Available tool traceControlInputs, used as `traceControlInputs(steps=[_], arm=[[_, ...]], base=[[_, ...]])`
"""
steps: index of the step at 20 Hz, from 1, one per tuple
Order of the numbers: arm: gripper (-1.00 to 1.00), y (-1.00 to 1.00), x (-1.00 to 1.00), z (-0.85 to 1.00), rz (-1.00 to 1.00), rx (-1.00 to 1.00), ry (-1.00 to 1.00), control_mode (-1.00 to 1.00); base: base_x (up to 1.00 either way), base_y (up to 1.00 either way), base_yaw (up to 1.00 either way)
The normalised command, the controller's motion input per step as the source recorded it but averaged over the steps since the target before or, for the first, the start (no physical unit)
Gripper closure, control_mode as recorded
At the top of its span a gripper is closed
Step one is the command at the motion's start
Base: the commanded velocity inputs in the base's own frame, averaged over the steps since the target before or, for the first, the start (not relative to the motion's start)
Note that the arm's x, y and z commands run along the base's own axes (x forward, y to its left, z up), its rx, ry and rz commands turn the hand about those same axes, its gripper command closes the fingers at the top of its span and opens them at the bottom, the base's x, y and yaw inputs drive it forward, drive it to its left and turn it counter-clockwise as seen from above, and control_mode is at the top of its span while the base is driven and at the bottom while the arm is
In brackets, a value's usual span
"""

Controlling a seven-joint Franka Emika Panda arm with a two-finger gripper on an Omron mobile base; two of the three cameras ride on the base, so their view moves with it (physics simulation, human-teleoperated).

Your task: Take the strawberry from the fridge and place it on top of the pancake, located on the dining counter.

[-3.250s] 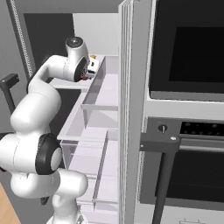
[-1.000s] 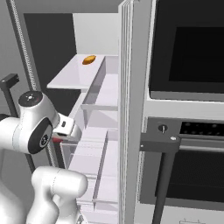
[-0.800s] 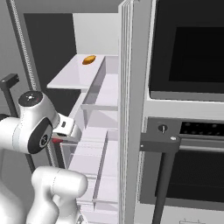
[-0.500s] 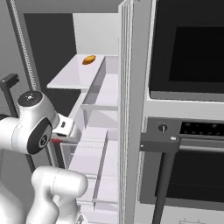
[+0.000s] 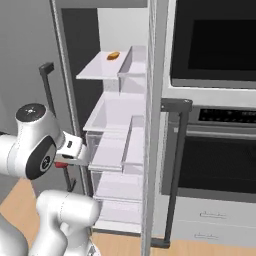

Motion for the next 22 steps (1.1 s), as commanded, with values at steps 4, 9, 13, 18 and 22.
traceControlInputs(steps=[4,9,13,18,22], arm=[[1.0,0.0,0.0,0.0,0.0,0.0,0.0,1.0],[1.0,0.0,0.0,0.0,0.0,0.0,0.0,1.0],[1.0,0.0,0.0,0.0,0.0,0.0,0.0,1.0],[1.0,0.0,0.0,0.0,0.0,0.0,0.0,1.0],[1.0,0.0,0.0,0.0,0.0,0.0,0.0,1.0]], base=[[-1.0,0.0,0.07],[-1.0,-0.09,-0.04],[-0.31,-0.67,-0.62],[0.0,-0.4,-0.89],[0.0,-0.51,-0.88]])
